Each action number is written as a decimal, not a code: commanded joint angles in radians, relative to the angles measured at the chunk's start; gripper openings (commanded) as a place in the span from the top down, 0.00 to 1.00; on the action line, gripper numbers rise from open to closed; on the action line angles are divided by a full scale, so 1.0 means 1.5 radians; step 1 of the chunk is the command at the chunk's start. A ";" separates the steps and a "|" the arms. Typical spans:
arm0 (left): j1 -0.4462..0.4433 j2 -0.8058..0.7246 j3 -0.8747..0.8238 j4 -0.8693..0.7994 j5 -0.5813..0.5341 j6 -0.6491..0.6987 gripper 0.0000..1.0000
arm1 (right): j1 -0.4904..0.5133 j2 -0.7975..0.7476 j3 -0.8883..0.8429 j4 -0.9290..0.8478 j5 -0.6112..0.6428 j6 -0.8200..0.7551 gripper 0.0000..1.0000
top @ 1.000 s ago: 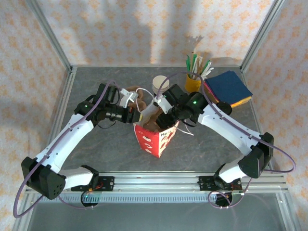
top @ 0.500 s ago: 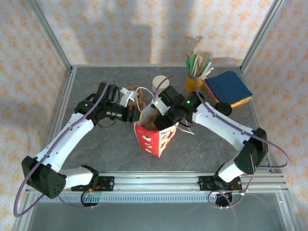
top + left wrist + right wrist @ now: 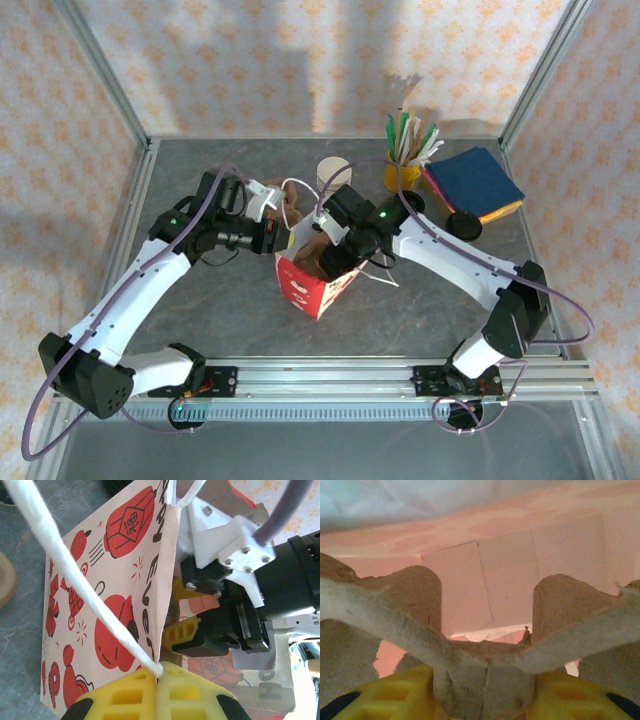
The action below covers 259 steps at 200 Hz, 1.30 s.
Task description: Pack the takeout coffee
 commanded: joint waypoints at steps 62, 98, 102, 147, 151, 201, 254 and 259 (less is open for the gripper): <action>0.000 -0.010 0.009 0.027 -0.014 -0.005 1.00 | 0.005 0.028 -0.003 -0.002 0.015 -0.005 0.55; -0.001 -0.005 0.006 0.035 -0.009 -0.013 1.00 | 0.005 0.032 -0.010 0.009 0.010 -0.014 0.54; -0.001 -0.004 0.006 0.036 -0.008 -0.013 1.00 | 0.005 0.033 -0.012 0.010 0.010 -0.015 0.54; -0.001 -0.001 0.003 0.041 -0.002 -0.017 1.00 | 0.005 0.038 -0.020 0.021 0.003 -0.019 0.51; -0.001 0.000 0.004 0.041 -0.003 -0.018 1.00 | 0.005 0.039 -0.020 0.022 0.004 -0.020 0.50; 0.000 0.002 -0.001 0.041 -0.006 -0.021 1.00 | 0.006 0.019 -0.004 0.028 0.025 -0.020 0.32; -0.001 0.000 -0.006 0.040 -0.010 -0.027 1.00 | 0.006 -0.024 0.006 0.059 0.020 -0.016 0.24; 0.000 0.001 -0.006 0.039 -0.011 -0.028 1.00 | 0.006 -0.027 0.006 0.061 0.021 -0.015 0.23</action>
